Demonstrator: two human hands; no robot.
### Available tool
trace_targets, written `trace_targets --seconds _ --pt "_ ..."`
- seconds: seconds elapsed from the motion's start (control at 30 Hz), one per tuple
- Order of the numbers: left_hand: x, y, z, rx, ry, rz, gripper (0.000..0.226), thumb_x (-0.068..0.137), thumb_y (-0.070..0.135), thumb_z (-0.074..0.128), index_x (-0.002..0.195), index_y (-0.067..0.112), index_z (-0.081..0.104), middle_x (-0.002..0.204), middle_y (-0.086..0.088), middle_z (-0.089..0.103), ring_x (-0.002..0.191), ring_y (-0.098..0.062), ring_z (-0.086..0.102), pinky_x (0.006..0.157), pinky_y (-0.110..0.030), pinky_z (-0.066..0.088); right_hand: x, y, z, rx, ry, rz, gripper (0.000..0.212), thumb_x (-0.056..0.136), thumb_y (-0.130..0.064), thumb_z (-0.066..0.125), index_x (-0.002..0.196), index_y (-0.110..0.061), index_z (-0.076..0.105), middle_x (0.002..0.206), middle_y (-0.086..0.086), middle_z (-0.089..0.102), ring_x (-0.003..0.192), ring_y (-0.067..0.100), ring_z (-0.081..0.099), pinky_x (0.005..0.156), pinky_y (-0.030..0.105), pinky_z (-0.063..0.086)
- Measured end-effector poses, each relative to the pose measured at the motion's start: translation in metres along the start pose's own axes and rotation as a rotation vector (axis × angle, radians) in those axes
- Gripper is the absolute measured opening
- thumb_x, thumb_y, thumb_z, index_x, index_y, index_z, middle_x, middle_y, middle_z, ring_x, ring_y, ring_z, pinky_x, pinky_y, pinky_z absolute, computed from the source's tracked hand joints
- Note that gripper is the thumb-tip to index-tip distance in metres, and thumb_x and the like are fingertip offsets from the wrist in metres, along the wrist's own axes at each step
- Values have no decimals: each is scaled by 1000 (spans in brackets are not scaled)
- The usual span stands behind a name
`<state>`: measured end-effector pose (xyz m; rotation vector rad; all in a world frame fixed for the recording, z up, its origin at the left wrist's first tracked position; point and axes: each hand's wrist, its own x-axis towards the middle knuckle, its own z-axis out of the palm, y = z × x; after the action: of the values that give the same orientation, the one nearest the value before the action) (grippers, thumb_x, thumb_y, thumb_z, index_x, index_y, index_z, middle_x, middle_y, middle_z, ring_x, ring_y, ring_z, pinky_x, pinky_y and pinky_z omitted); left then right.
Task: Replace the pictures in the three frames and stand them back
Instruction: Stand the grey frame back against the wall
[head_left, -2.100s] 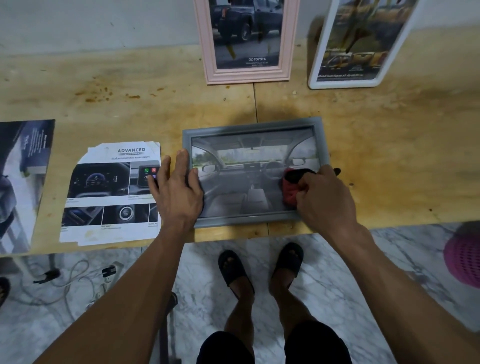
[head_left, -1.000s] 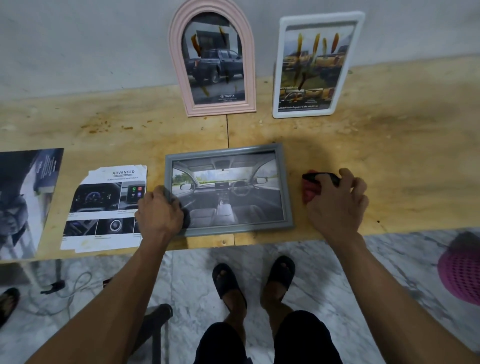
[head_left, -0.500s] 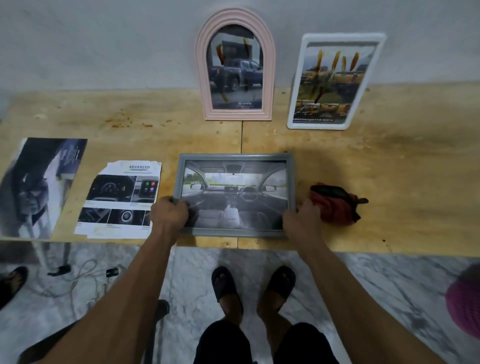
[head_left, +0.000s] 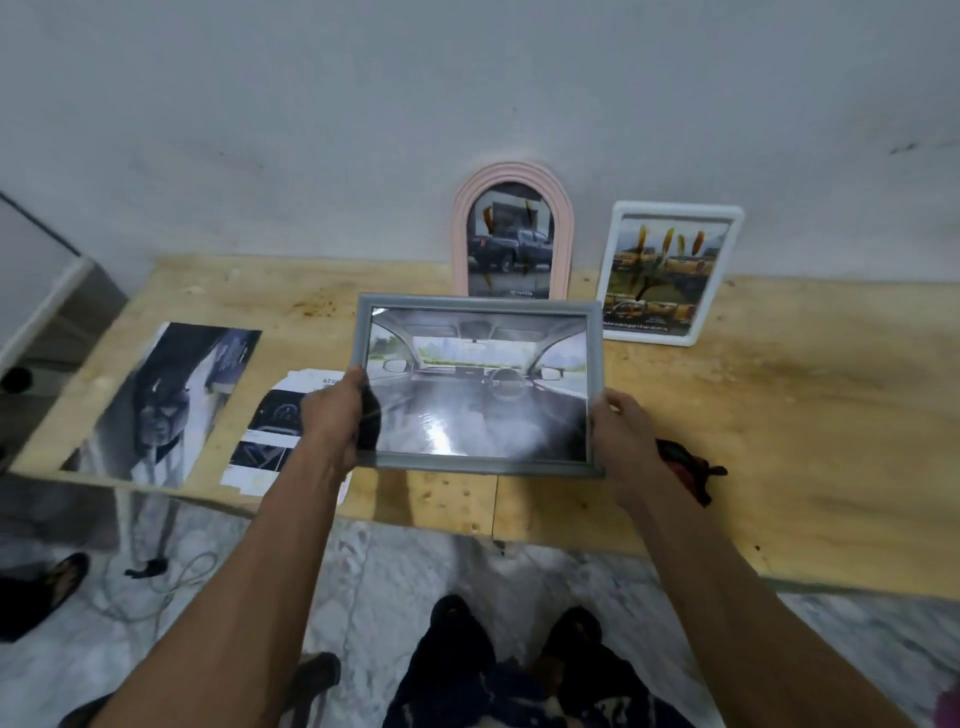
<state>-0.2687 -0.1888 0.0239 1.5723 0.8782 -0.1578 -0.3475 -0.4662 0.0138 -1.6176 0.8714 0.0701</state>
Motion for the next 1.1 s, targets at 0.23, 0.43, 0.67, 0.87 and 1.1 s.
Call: trace_targets --seconds 0.23,0.43,0.67,0.87,1.1 --pt "50 64 -36 -204 -89 57 63 68 62 71 105 12 61 103 -14 70 86 -36 73 79 -61 57 -6 -97 19 159 -77 -172 36 101 -27 51 137 -23 52 117 -3 58 104 18 60 85 34 56" --pt "38 134 -55 -311 10 148 38 91 40 67 102 4 62 110 -22 67 92 -42 72 73 -54 62 -2 -147 77 254 -153 -261 16 99 -29 52 103 -44 58 116 -2 64 106 20 63 89 40 54" --pt "142 182 -99 -354 21 132 72 65 59 76 113 8 59 109 -15 64 91 -41 71 75 -53 60 19 -177 180 215 -123 -279 30 101 -41 45 129 -36 54 134 -2 55 118 20 53 102 43 45" --pt "238 212 -115 -148 -46 221 39 86 55 58 89 16 66 99 -10 67 87 -28 65 84 -43 56 38 -197 257 194 -56 -230 32 103 -31 46 134 -26 51 132 1 54 117 22 54 92 37 52" --pt "318 217 -106 92 -112 345 20 97 37 56 104 22 68 102 -9 63 91 -26 56 86 -43 52 73 -194 300 20 81 -222 33 101 -20 51 133 -16 56 120 4 61 104 16 57 93 31 48"
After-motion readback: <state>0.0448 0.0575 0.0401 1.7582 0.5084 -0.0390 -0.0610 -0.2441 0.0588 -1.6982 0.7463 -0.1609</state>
